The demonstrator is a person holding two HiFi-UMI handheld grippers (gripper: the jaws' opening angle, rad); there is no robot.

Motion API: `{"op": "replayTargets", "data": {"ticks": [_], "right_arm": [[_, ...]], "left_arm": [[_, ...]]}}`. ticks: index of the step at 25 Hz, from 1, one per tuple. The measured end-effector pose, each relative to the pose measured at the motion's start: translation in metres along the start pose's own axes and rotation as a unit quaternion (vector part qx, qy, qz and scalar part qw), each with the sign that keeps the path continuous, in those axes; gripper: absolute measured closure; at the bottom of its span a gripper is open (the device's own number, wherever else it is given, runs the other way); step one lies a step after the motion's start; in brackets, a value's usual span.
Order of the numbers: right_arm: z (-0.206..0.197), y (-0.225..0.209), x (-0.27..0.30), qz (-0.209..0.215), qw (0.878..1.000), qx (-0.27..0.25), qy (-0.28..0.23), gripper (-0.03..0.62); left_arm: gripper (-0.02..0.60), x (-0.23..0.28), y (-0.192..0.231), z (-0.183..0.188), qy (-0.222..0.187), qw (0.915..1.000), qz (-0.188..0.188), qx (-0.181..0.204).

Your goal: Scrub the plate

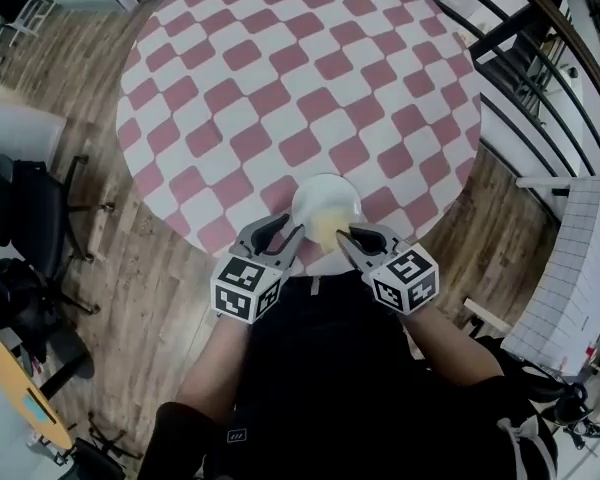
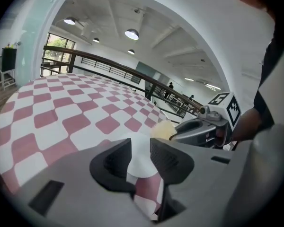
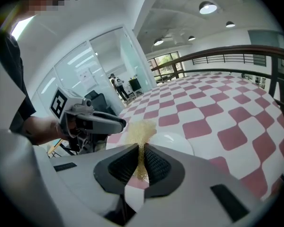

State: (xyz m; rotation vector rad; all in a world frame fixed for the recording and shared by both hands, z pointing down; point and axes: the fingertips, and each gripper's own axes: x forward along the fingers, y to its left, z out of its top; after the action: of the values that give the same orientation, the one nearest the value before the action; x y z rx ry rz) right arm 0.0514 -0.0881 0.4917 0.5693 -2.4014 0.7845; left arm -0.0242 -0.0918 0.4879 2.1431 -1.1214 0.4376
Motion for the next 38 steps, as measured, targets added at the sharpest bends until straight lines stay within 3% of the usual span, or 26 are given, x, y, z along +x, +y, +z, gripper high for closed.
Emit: {"op": "replayTargets", "data": {"ticks": [7,17,24,31,38], "right_arm": [[-0.029,-0.02,0.041,-0.032,0.998,-0.016,0.06,0.553],[-0.049,-0.031,0.072,-0.04,0.993,-0.032,0.105,0.553],[-0.057,-0.033,0.077,-0.059,0.979,-0.123,0.151,0.553],[-0.058,-0.035,0.074,-0.063,0.972,-0.158,0.163,0.554],[-0.06,-0.04,0.07,-0.063,0.97,-0.162,0.172,0.554]], "left_arm": [[0.462,0.032,0.033,-0.031,0.035,0.9992,0.013,-0.013],[0.453,0.063,0.05,-0.055,0.075,0.997,0.013,-0.013],[0.453,0.072,0.053,-0.058,0.083,0.9961,0.031,-0.005],[0.453,0.075,0.054,-0.063,0.107,0.9929,0.045,0.023],[0.453,0.075,0.054,-0.063,0.102,0.9933,0.047,0.026]]}}
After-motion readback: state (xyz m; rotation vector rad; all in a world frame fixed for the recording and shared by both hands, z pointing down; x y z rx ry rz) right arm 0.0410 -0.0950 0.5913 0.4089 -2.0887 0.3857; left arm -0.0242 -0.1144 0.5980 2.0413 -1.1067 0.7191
